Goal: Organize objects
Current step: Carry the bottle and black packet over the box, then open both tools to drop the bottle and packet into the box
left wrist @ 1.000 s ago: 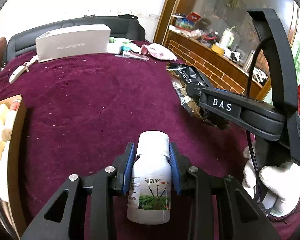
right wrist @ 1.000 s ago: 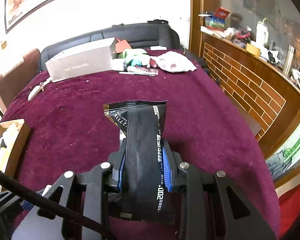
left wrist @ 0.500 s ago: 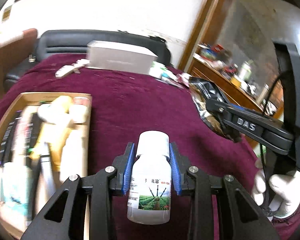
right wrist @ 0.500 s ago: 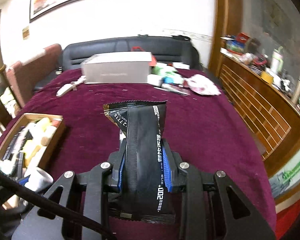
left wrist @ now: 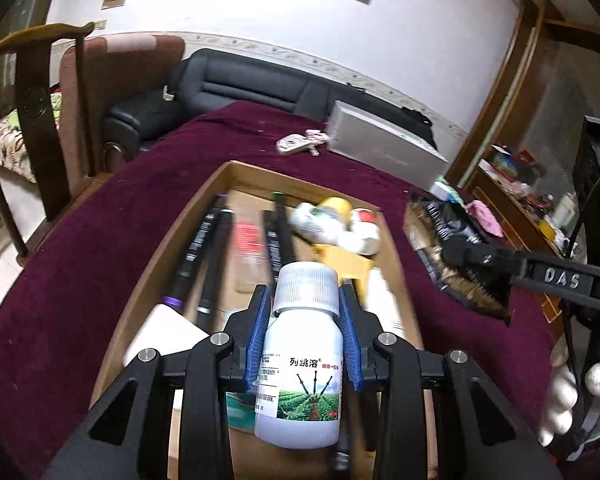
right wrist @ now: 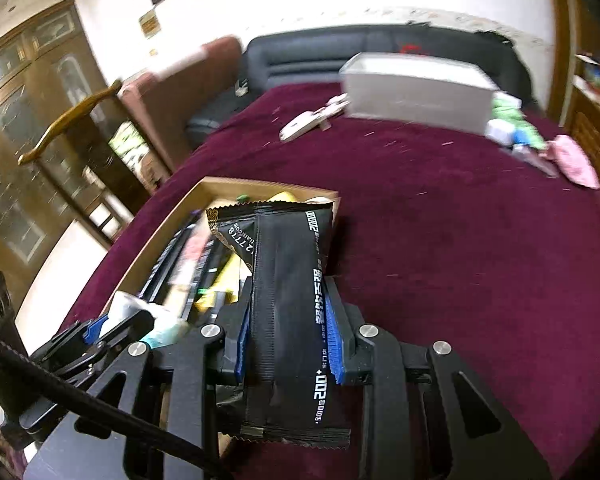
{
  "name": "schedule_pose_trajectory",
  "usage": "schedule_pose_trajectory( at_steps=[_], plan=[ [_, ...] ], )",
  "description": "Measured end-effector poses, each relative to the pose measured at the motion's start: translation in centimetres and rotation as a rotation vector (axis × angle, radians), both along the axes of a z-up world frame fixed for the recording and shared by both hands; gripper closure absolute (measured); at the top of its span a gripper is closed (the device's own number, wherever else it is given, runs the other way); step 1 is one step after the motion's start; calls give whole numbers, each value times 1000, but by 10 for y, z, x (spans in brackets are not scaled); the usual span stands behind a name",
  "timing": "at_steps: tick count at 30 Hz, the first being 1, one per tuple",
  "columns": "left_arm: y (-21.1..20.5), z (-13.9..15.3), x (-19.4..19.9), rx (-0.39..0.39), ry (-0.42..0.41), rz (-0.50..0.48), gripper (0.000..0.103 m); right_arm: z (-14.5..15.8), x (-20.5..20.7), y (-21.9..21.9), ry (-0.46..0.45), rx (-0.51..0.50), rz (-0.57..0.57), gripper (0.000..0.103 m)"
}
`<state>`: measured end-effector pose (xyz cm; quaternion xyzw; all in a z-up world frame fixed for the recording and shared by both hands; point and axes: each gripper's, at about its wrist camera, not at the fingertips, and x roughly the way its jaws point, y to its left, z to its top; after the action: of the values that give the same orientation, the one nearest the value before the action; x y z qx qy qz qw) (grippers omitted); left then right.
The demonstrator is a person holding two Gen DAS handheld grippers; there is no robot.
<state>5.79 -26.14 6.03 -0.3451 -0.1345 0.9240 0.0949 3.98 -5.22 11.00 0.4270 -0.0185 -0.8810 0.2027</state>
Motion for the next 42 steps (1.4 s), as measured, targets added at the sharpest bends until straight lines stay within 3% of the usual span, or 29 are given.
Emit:
schedule_pose_trajectory(
  at_steps=[7, 13, 24, 29, 32, 35, 39, 42],
  plan=[
    [-14, -8, -33, -28, -36, 8, 74, -26, -44, -60, -90, 13, 57, 75],
    [-24, -14, -44, -5, -73, 8, 74, -45, -81, -98, -136, 40, 66, 75],
    [-35, -14, -44, 70, -86, 15, 73, -59, -106, -138, -112, 104, 87, 74],
    [-40, -11, -36, 86, -67, 44, 50, -48, -100, -133, -77, 107, 72, 67],
    [-38, -7, -28, 55, -53, 62, 45, -32, -92, -124, -29, 93, 51, 53],
    [-36, 1, -18, 13, -15, 91, 39, -13, -75, -113, 38, 88, 40, 50],
    [-33, 22, 7, -54, 104, 178, 33, 8, -44, -99, 146, 107, 20, 45],
    [-35, 41, 28, -51, 204, 225, 17, 21, -20, -87, 238, 131, 2, 39]
  ],
)
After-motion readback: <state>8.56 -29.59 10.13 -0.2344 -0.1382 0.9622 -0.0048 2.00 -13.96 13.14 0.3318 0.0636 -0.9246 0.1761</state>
